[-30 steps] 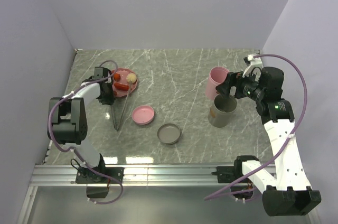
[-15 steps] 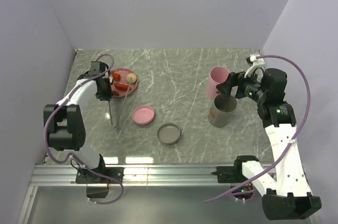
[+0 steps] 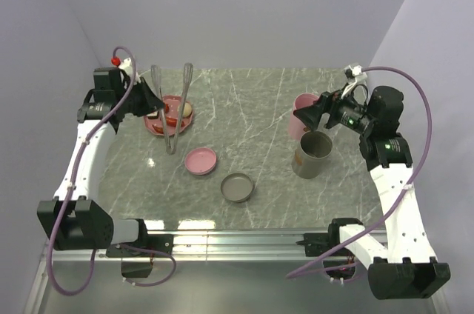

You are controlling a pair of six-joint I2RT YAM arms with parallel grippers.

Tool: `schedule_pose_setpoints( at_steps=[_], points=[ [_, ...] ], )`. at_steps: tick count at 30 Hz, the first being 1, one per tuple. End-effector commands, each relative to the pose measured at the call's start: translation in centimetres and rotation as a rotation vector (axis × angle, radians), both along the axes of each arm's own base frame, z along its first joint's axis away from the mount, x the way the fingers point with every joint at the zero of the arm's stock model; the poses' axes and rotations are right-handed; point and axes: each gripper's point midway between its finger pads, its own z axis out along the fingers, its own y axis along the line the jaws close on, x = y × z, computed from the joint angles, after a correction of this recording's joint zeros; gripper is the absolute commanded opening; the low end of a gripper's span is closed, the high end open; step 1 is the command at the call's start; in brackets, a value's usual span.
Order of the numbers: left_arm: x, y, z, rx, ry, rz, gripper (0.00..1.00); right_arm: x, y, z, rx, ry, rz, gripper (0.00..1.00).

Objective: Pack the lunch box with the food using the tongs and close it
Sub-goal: Grab the clamp with the left arm

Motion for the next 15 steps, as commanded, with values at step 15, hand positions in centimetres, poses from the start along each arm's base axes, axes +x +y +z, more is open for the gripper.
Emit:
schedule_pose_setpoints(
  at_steps=[15],
  points=[
    [-4.1,-7.0,19.3,-0.747,-0.598,-0.341,0.00,-1.4,10.6,7.6,0.537,-0.039,0.500,1.00]
  ],
)
